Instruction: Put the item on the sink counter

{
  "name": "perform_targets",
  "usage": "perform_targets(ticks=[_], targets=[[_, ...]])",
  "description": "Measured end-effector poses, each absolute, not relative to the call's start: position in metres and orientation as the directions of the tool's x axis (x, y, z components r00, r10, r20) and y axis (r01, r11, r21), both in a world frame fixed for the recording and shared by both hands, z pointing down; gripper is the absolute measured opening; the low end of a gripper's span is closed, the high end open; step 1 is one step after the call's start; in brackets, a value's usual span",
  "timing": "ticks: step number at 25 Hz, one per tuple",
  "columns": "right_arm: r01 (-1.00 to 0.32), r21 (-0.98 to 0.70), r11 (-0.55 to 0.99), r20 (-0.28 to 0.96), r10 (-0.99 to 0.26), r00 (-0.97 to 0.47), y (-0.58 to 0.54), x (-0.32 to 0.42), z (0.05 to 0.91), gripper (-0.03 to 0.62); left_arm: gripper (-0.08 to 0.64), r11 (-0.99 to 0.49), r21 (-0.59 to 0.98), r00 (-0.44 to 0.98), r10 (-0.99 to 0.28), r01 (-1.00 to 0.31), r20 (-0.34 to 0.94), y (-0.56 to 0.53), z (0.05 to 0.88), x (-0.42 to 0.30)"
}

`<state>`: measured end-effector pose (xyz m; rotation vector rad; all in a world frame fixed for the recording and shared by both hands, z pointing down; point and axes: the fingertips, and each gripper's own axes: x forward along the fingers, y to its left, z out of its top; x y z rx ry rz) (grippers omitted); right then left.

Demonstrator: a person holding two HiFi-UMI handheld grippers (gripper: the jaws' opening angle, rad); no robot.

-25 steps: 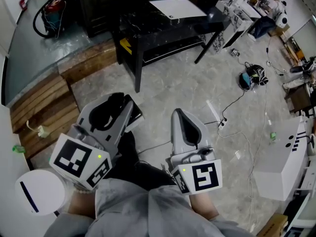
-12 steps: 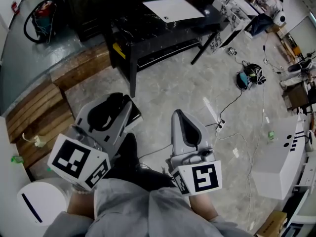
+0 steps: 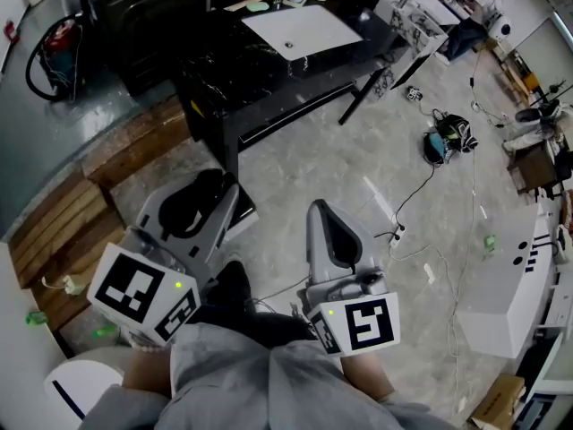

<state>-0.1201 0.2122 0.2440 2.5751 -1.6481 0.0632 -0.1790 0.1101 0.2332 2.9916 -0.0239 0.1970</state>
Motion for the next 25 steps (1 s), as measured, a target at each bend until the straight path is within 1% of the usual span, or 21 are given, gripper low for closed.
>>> perform_targets(ticks=[15,25], targets=[[-0.890,0.060,-0.452,0.069,-0.888,0.455,0.125,-0.035,0.240,-0.003,0.091,-0.992,0.124,0.993,0.021,0.006,0.120,0.018,0.229,-0.092],[-0.892,0.061,-0.449,0.068,-0.889,0.452,0.081,-0.003,0.244,-0.003,0.090,-0.993,0.120,0.992,0.023,0.009,0.121,-0.022,0.235,-0.064]])
